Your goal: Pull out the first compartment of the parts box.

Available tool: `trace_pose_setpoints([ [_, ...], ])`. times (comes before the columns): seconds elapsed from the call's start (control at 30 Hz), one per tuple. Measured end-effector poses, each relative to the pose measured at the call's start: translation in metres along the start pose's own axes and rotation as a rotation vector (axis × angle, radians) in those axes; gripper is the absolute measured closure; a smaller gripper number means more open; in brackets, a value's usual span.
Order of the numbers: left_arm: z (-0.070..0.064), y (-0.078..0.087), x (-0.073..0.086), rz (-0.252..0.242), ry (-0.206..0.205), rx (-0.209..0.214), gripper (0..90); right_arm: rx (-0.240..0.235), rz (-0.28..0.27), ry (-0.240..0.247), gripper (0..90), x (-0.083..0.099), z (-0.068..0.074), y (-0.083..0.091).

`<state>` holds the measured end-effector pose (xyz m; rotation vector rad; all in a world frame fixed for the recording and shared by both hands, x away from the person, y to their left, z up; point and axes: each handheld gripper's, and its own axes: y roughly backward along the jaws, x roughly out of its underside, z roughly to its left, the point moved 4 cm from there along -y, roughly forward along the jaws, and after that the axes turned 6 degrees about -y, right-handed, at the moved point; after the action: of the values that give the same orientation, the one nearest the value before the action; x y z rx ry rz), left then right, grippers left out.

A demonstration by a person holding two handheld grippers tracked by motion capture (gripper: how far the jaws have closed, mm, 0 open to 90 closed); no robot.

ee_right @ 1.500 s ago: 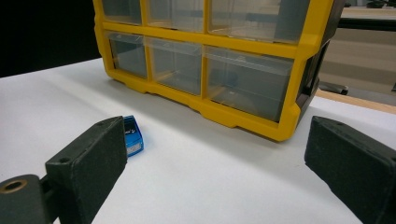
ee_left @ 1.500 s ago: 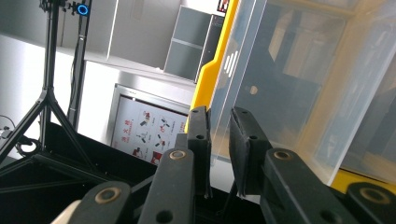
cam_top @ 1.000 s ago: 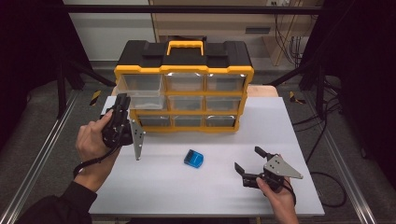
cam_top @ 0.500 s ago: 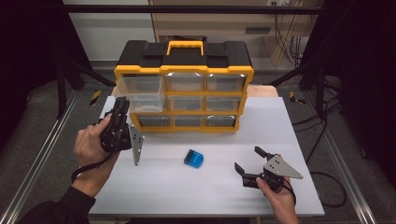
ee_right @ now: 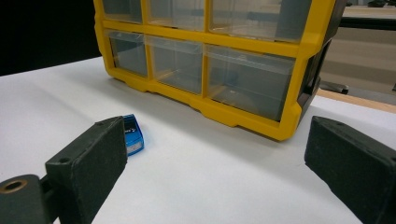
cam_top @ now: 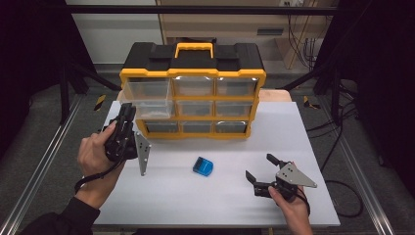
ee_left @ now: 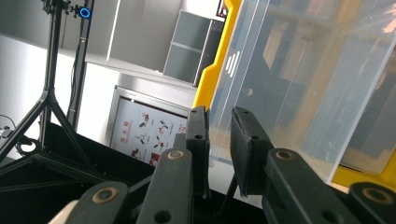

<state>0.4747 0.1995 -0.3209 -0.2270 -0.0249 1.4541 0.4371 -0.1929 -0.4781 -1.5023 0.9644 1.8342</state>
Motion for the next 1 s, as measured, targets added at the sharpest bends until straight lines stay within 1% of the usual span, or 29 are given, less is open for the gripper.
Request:
trace_pose_setpoints([
  [0.1,0.0,0.001,0.0,-0.005,0.009,-0.005,76.6,0.0,0.0,0.002,6.1,0.0,0.0,0.0],
  [0.17,-0.001,0.001,0.0,-0.012,0.005,-0.014,76.6,0.002,-0.001,0.008,6.1,0.0,-0.001,0.0],
  [0.2,-0.001,0.001,0.0,-0.012,0.005,-0.014,76.5,0.003,0.0,0.002,6.1,0.0,-0.001,0.0],
  [0.27,0.0,0.002,0.0,0.001,0.004,-0.001,76.4,0.003,0.001,0.002,6.1,0.0,-0.001,0.0],
  [0.47,0.001,0.002,0.0,-0.001,0.013,0.005,75.9,0.002,0.001,0.004,6.1,0.0,-0.001,0.0],
  [0.6,0.002,0.001,0.0,-0.001,0.035,0.02,74.9,0.001,0.004,0.002,6.1,0.001,0.0,-0.001],
  [0.67,0.003,0.001,0.0,0.0,0.063,0.04,71.9,0.001,0.004,0.003,6.0,0.001,0.0,-0.001],
  [0.7,0.004,0.001,-0.001,-0.002,0.084,0.043,69.1,0.0,0.004,0.003,6.0,0.001,0.0,-0.001],
  [0.73,0.004,0.002,-0.001,0.0,0.104,0.048,63.2,0.0,0.004,0.004,6.0,0.001,0.0,-0.001],
  [0.77,0.004,0.003,-0.001,-0.002,0.127,0.049,56.8,-0.001,0.003,0.005,6.0,0.001,0.0,-0.001],
  [0.8,0.004,0.005,-0.001,-0.012,0.161,0.048,52.8,-0.001,0.003,0.004,6.0,0.001,0.0,-0.001],
  [0.83,0.004,0.007,0.0,-0.019,0.194,0.054,51.1,0.0,0.004,0.004,6.0,0.001,0.0,-0.001],
  [0.9,0.002,0.01,0.0,-0.019,0.256,0.084,45.0,0.0,0.005,0.002,6.0,0.001,0.0,-0.001],
  [0.93,0.0,0.011,-0.001,-0.017,0.283,0.108,42.0,0.001,0.006,0.003,5.9,0.001,0.0,-0.001],
  [1.0,-0.006,0.014,-0.001,-0.008,0.32,0.143,36.3,0.0,0.009,0.004,5.8,0.001,0.0,-0.001],
])
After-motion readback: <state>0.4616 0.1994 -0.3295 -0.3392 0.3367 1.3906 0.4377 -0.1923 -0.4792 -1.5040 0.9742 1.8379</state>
